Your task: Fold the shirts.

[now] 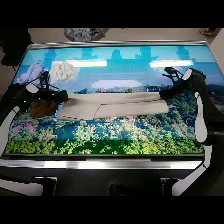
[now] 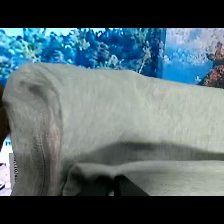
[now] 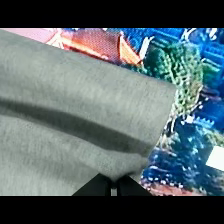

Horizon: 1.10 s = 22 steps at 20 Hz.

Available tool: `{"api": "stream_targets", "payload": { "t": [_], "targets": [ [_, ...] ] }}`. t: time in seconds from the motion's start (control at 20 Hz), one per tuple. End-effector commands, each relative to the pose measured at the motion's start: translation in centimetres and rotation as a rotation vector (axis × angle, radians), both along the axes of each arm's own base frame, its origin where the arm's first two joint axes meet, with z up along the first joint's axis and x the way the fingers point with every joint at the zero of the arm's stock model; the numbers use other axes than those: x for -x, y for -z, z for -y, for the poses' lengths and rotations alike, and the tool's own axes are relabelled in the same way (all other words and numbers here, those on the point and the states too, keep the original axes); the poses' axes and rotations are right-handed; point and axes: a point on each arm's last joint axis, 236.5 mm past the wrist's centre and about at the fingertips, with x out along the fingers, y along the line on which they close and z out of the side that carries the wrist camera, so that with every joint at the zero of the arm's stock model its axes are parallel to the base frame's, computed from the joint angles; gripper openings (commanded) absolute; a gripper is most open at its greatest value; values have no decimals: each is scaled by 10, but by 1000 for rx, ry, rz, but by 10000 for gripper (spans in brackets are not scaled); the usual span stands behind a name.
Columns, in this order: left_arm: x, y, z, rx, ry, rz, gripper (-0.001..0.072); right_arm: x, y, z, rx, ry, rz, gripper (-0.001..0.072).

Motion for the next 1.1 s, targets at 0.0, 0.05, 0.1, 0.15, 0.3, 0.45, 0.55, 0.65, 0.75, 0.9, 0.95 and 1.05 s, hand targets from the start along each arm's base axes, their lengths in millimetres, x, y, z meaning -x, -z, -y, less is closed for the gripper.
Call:
{"api": "stream_targets", "payload": {
  "t": [0.0,0.05,0.1,0.15,0.3,0.45,0.55,0.65,0.75,0.9,0.95,1.05],
  "targets": [
    [-5,11,7,29,-4,-25,326,-4,6,-12,-63,20,-8,79],
    [-5,0,5,31,3,-20,437,-5,-5,-8,-60,21,1,244],
    [-5,-14,2,35,7,-10,467,-2,-20,-3,-52,-16,11,472],
    [-5,-31,-3,36,14,7,468,2,-35,6,-44,-40,21,621],
    [-4,-88,-9,27,11,108,468,26,-45,42,-127,39,-31,655],
    [3,-130,4,18,44,196,468,51,-17,29,-379,141,-155,663],
    [9,-147,21,11,91,233,467,58,7,13,-454,167,-209,664],
    [15,-153,40,15,131,243,467,51,23,3,-477,198,-210,663],
    [20,-152,58,19,170,239,467,38,29,-1,-473,257,-191,660],
    [26,-150,84,26,224,237,467,21,31,-10,-466,300,-150,302],
    [28,-148,93,28,242,232,466,18,28,-13,-481,302,-141,49],
    [33,-141,111,33,279,216,426,14,9,-22,-517,270,-104,45]
  ]
}}
